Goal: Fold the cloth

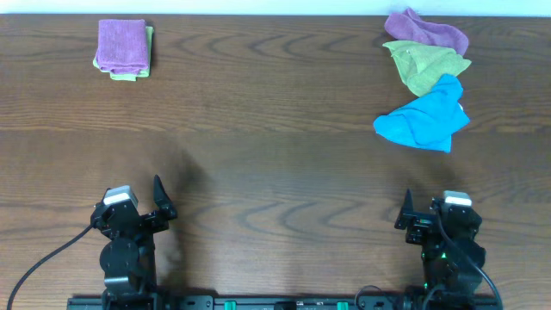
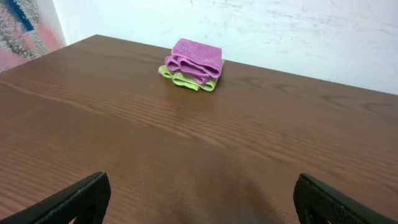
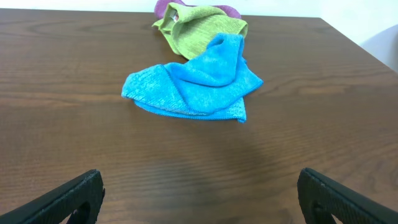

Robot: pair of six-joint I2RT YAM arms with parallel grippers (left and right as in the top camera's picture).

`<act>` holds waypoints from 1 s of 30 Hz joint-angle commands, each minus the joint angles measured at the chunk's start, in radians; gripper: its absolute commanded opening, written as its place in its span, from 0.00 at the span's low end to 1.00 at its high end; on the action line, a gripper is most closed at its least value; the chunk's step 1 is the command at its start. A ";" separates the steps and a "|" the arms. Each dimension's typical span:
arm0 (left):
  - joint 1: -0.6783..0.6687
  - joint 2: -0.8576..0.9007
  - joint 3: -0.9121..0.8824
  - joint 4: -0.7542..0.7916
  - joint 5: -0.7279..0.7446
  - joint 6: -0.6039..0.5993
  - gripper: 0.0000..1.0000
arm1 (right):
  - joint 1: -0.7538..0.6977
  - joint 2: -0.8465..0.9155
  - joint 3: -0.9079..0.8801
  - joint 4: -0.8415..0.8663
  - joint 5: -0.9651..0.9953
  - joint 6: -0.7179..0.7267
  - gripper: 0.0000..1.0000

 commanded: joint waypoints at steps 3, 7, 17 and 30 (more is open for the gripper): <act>-0.004 -0.006 -0.030 -0.005 0.001 -0.004 0.95 | -0.016 -0.009 -0.013 -0.001 -0.011 0.013 0.99; -0.004 -0.006 -0.030 -0.005 0.001 -0.004 0.95 | -0.016 -0.009 -0.013 -0.001 -0.011 0.013 0.99; -0.004 -0.006 -0.030 -0.005 0.001 -0.004 0.95 | -0.016 -0.009 -0.013 -0.001 -0.011 0.013 0.99; -0.004 -0.006 -0.030 -0.005 0.001 -0.004 0.95 | -0.016 -0.009 -0.013 0.016 -0.036 0.022 0.99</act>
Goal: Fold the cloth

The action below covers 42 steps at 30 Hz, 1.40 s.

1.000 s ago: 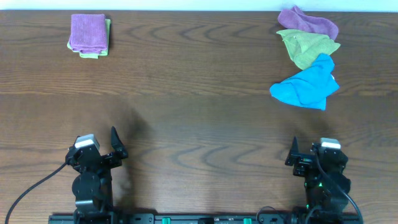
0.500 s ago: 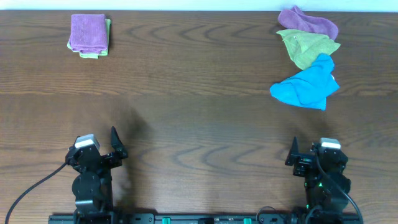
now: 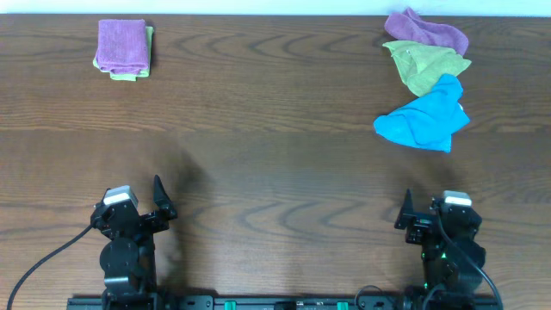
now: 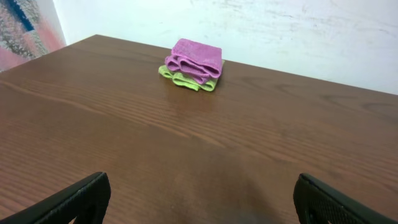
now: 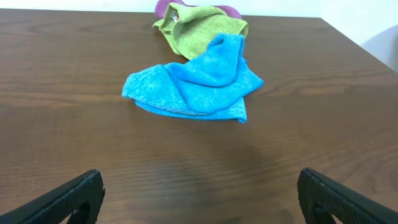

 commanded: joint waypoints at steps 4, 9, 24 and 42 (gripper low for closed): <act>-0.004 -0.006 -0.030 -0.005 0.001 -0.004 0.95 | -0.015 -0.009 -0.013 0.140 -0.157 0.155 0.99; -0.004 -0.006 -0.030 -0.005 0.001 -0.004 0.96 | -0.016 0.002 -0.013 0.393 -0.155 0.198 0.99; -0.004 -0.006 -0.030 -0.005 0.001 -0.004 0.96 | -0.016 1.046 0.336 0.598 -0.225 0.281 0.99; -0.004 -0.006 -0.030 -0.005 0.001 -0.004 0.95 | -0.018 1.511 0.706 0.198 -0.158 0.138 0.93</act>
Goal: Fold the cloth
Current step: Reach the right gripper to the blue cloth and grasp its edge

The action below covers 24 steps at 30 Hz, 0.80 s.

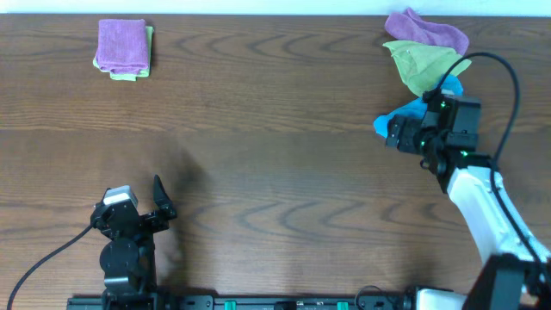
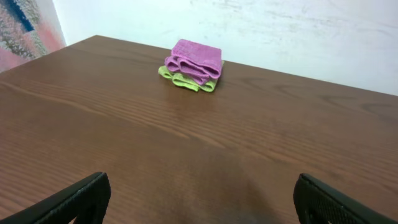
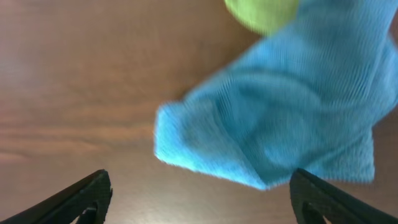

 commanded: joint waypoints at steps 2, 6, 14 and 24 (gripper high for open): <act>-0.004 -0.006 -0.029 -0.008 0.001 -0.004 0.95 | -0.007 0.103 0.012 -0.021 0.053 -0.063 0.95; -0.004 -0.006 -0.029 -0.008 0.001 -0.004 0.95 | -0.007 0.180 0.012 -0.004 0.060 -0.109 0.95; -0.004 -0.006 -0.029 -0.008 0.001 -0.004 0.95 | -0.007 0.224 0.014 0.040 0.059 -0.109 0.24; -0.004 -0.006 -0.029 -0.008 0.001 -0.004 0.95 | 0.002 0.224 0.112 0.018 0.083 -0.110 0.62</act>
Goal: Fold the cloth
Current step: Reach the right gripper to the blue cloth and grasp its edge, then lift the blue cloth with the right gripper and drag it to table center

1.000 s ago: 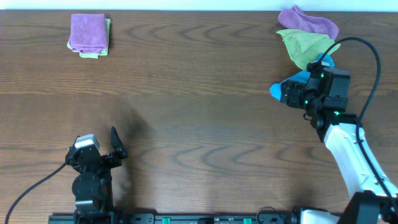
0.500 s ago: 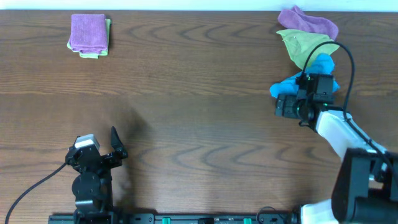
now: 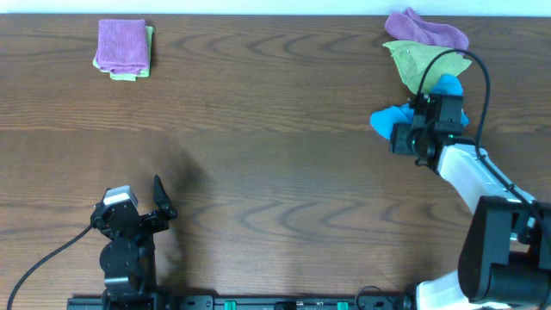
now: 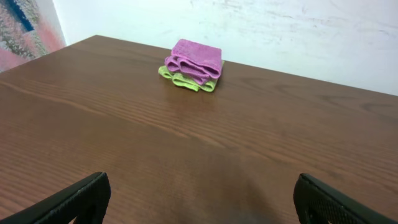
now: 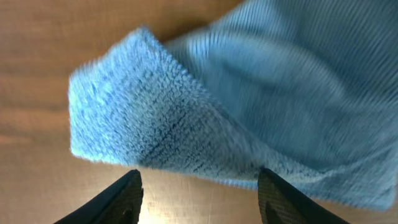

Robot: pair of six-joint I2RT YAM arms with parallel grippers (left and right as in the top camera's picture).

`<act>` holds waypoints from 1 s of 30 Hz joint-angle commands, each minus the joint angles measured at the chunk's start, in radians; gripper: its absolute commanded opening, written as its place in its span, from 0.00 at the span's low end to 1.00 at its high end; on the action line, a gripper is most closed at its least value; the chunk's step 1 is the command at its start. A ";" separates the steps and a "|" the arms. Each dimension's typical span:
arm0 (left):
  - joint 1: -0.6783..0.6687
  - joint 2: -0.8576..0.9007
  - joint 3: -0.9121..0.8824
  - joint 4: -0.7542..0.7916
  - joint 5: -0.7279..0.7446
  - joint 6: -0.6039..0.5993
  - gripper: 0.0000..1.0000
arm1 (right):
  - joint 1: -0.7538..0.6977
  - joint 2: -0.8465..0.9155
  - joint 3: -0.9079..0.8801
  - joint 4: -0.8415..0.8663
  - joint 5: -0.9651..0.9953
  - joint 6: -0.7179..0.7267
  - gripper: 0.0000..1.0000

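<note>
A crumpled blue cloth (image 3: 384, 119) lies at the right of the table and fills the right wrist view (image 5: 249, 93). My right gripper (image 5: 200, 198) hangs low over the cloth's near left edge (image 3: 403, 138). Its jaws are open; the fuzzy hem lies just beyond the fingertips (image 5: 124, 193) with bare wood between them. At the near left, my left gripper (image 4: 199, 199) rests open over bare table, holding nothing.
A folded pink cloth on a folded green one (image 3: 123, 49) sits at the far left corner, also in the left wrist view (image 4: 194, 62). Behind the blue cloth lie a crumpled green cloth (image 3: 426, 62) and a purple one (image 3: 426, 30). The brown table (image 3: 275, 155) ends at a white wall.
My right gripper has come down closer onto the blue cloth's left edge and its jaws stand narrower apart. The cloth looks bunched a little. The left arm has not moved.
Both arms rested at the near edge with jaws open, the blue cloth crumpled at the far right. Then my right arm was stretched out above the blue cloth. Now it is low at the cloth's left edge, jaws partly drawn in.
</note>
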 commanded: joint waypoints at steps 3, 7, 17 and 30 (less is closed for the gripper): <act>-0.004 -0.006 -0.029 -0.008 0.001 -0.004 0.95 | 0.003 0.001 0.032 0.023 0.061 -0.005 0.66; -0.004 -0.006 -0.029 -0.008 0.001 -0.004 0.96 | 0.003 0.005 0.032 0.054 0.062 -0.005 0.67; -0.004 -0.006 -0.029 -0.008 0.001 -0.004 0.95 | 0.005 0.113 0.032 0.062 0.043 -0.004 0.54; -0.004 -0.006 -0.029 -0.008 0.001 -0.004 0.96 | 0.089 0.021 0.176 -0.112 0.016 0.066 0.01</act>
